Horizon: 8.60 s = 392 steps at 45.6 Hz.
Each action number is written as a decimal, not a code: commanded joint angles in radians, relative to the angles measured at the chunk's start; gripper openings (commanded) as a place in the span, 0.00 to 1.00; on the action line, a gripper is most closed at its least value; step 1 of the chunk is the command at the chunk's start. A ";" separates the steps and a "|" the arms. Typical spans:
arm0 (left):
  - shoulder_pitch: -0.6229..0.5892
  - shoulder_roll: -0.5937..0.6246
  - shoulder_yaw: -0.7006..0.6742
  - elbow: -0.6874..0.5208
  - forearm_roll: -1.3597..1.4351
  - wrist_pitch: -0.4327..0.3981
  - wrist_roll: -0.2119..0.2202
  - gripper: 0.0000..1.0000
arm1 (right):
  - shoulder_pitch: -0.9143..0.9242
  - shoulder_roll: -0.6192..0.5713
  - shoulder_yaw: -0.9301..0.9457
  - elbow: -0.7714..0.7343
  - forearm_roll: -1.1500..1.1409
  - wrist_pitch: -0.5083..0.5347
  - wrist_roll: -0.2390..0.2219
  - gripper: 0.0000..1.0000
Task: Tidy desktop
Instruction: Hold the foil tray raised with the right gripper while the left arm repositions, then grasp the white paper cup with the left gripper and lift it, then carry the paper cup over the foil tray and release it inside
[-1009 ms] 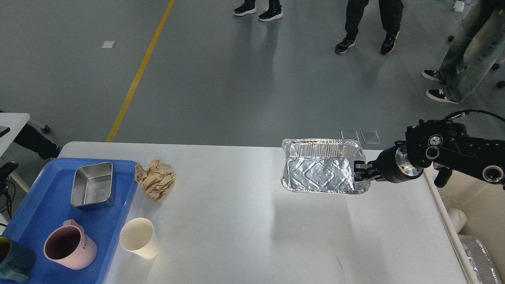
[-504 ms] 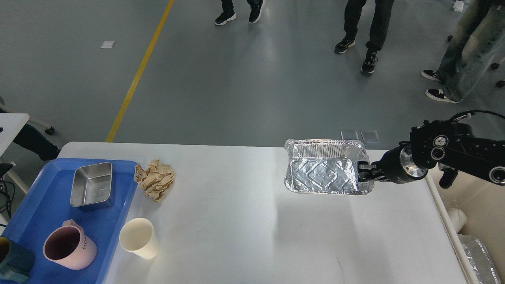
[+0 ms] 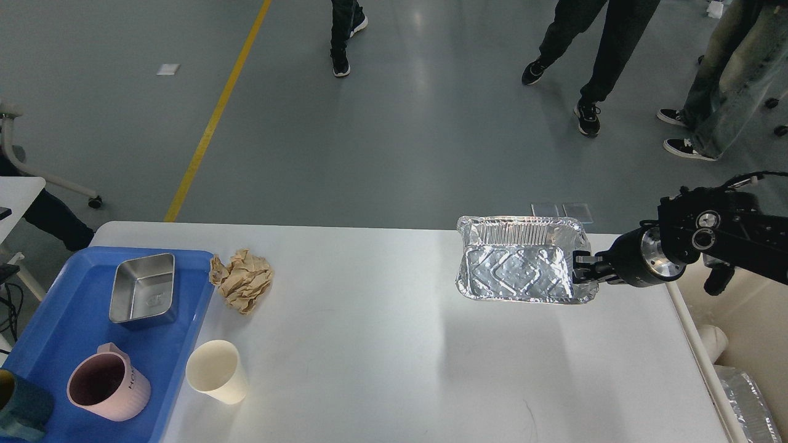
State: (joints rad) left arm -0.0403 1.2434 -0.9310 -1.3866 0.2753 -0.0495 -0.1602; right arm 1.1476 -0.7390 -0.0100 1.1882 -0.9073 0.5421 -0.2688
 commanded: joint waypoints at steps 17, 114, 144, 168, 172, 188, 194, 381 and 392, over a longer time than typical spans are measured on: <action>-0.012 0.238 0.116 -0.176 0.192 0.002 0.030 0.97 | 0.003 -0.008 0.001 0.030 -0.001 -0.001 -0.012 0.00; -0.305 0.030 0.291 -0.365 0.826 -0.201 0.286 0.97 | 0.001 -0.080 -0.001 0.076 -0.002 0.001 -0.013 0.00; -0.311 0.013 0.359 -0.345 0.846 -0.199 0.286 0.97 | -0.006 -0.082 0.001 0.076 -0.004 0.001 -0.013 0.00; -0.314 -0.159 0.478 -0.209 0.996 -0.193 0.286 0.97 | -0.008 -0.069 0.001 0.073 -0.007 0.001 -0.012 0.00; -0.316 -0.176 0.489 -0.207 0.996 -0.193 0.286 0.97 | -0.011 -0.051 0.001 0.065 -0.010 -0.001 -0.013 0.00; -0.314 -0.216 0.492 -0.178 0.998 -0.191 0.289 0.93 | -0.009 0.061 0.004 0.007 -0.010 -0.011 -0.012 0.00; -0.314 -0.228 0.494 -0.166 1.004 -0.191 0.291 0.87 | -0.009 0.073 0.008 -0.002 -0.010 -0.013 -0.012 0.00; -1.334 -1.398 1.164 0.840 0.564 -0.276 0.151 0.88 | 0.020 0.257 0.012 -0.088 0.002 -0.010 -0.010 0.00; -1.371 -1.378 1.141 0.836 0.487 -0.283 0.143 0.89 | 0.009 0.248 0.015 -0.085 0.002 -0.010 -0.012 0.00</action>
State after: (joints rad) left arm -1.3867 -0.1537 0.2256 -0.5472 0.8046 -0.3243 -0.0138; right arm 1.1636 -0.4891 0.0002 1.1004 -0.9062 0.5323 -0.2792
